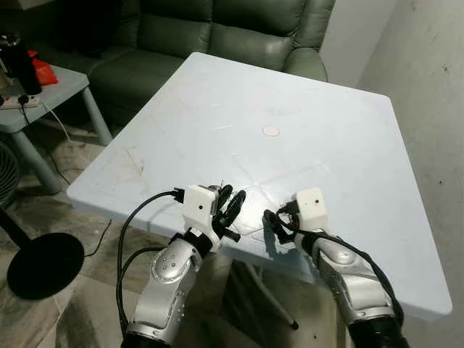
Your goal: Hang keys on a hook
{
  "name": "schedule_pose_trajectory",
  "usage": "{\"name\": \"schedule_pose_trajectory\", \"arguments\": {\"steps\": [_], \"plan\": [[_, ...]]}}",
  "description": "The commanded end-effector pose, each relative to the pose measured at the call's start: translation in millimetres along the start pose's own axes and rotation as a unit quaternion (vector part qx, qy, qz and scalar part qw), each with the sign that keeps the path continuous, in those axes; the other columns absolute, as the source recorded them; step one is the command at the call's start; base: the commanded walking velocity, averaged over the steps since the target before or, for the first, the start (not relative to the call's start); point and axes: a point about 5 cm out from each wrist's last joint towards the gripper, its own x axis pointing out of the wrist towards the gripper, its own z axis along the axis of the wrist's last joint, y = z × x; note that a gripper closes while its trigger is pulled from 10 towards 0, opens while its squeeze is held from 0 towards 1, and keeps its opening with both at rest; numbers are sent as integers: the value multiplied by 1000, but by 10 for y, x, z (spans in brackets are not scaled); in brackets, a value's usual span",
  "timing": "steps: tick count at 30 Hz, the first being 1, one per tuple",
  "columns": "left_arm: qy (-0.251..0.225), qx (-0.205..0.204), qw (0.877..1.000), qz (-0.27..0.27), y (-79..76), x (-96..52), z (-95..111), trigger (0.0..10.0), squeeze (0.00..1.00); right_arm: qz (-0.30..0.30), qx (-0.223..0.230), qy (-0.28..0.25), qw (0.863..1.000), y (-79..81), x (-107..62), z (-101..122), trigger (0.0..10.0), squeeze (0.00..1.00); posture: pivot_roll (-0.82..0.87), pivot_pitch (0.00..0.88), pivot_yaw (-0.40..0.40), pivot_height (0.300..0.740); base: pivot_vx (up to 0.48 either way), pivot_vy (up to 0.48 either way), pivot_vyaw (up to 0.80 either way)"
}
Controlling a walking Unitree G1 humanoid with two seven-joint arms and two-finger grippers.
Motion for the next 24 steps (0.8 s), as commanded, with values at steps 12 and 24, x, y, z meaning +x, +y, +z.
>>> {"name": "schedule_pose_trajectory", "arguments": {"steps": [12, 24], "plan": [[-4, -2, 1000, 4, -27, 1, 33, 10000, 0, -28, 12, 7, 1000, 19, 29, -34, 235, 0, -34, 83, -117, 740, 0, 0, 0], [-4, -4, 1000, 6, -29, 1, 33, 10000, 0, -39, 13, -2, 999, -39, 33, -8, 627, 0, -33, 80, -118, 740, 0, 0, 0]]}}
